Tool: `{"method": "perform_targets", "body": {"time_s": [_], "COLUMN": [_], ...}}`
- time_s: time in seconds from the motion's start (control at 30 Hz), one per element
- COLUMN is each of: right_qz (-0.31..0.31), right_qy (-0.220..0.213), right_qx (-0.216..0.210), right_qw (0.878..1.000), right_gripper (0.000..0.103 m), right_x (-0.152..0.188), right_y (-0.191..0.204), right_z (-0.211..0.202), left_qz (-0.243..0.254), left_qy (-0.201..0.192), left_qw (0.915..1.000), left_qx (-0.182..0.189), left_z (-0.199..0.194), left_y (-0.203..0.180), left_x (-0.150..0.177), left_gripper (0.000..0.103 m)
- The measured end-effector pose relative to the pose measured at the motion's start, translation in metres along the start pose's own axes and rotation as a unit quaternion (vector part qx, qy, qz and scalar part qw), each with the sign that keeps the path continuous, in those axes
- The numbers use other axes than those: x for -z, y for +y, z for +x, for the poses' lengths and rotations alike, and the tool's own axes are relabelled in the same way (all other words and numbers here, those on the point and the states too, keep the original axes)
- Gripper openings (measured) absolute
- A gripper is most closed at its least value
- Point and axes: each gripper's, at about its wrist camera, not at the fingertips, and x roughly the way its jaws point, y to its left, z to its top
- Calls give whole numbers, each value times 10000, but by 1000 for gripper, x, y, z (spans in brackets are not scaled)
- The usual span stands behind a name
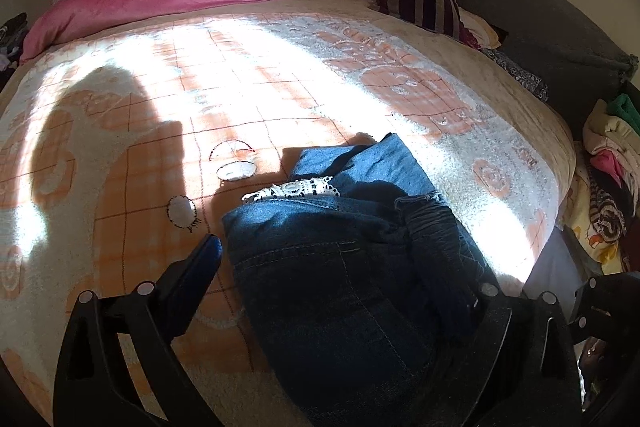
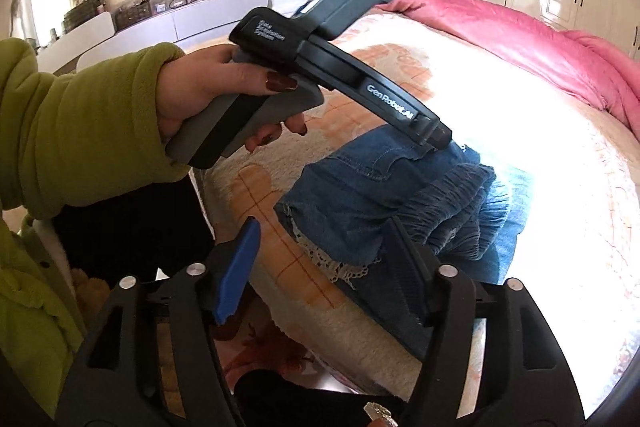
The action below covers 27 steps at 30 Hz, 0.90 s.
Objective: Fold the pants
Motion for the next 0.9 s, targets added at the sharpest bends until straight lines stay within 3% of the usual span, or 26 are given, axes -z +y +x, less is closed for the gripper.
{"method": "perform_targets", "body": {"time_s": [0.37, 0.9], "right_qz": [101, 674], "right_qy": [-256, -786], "right_qx": [305, 1149], "right_qw": [9992, 9880], "right_gripper": [81, 92], "right_x": [-8, -13], "right_y": [-2, -34], "right_z": [-12, -42], "left_qz": [-59, -53], "left_qy": [-192, -878], "left_qw": [9995, 9907], "left_qx": [-223, -1035], "left_z": [-20, -80], "left_y": [5, -1], "left_x": [-2, -5], "left_gripper": [98, 99]}}
